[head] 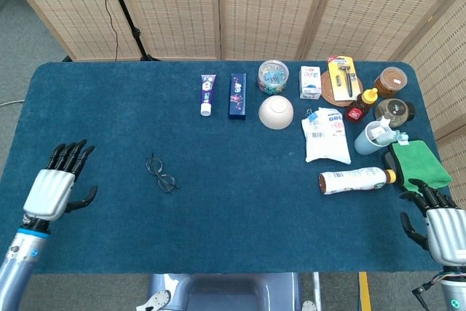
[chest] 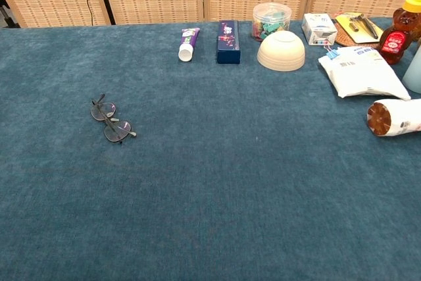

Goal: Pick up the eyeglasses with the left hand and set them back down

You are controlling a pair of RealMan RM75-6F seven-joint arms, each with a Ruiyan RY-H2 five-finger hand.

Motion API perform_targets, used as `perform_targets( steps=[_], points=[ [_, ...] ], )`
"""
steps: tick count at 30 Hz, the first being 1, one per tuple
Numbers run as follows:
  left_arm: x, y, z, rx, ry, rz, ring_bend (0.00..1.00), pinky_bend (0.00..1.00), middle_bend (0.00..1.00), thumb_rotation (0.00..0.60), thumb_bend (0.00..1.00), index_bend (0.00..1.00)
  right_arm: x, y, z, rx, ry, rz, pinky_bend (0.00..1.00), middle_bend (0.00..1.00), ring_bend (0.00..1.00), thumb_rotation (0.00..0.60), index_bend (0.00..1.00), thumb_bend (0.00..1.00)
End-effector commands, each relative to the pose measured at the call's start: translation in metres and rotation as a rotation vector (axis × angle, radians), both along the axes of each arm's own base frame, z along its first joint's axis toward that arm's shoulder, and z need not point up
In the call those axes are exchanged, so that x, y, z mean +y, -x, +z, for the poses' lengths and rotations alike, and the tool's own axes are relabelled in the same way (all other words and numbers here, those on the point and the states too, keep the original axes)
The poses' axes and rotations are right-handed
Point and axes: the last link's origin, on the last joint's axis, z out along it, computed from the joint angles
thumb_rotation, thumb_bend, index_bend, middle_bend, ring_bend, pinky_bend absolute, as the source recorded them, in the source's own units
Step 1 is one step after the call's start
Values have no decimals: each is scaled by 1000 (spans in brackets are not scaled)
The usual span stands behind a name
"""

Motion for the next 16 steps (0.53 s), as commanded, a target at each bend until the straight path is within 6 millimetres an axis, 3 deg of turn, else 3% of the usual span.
perform_targets(
  steps=[1, 8, 16],
  points=[
    [-23, 6, 15, -27, -19, 19, 0, 0, 0, 414, 375, 0, 0, -1, -3, -6, -15, 6, 372, 229, 315, 600, 382, 426],
    [-61, 18, 35, -16, -34, 65, 0, 0, 0, 412, 375, 0, 2, -3, -9, -19, -40, 26, 372, 229, 315, 600, 382, 426],
    [-71, 18, 41, -11, -49, 65, 0, 0, 0, 415, 375, 0, 4, -4, -9, -22, -49, 33, 372, 230, 315, 600, 382, 426]
  ],
)
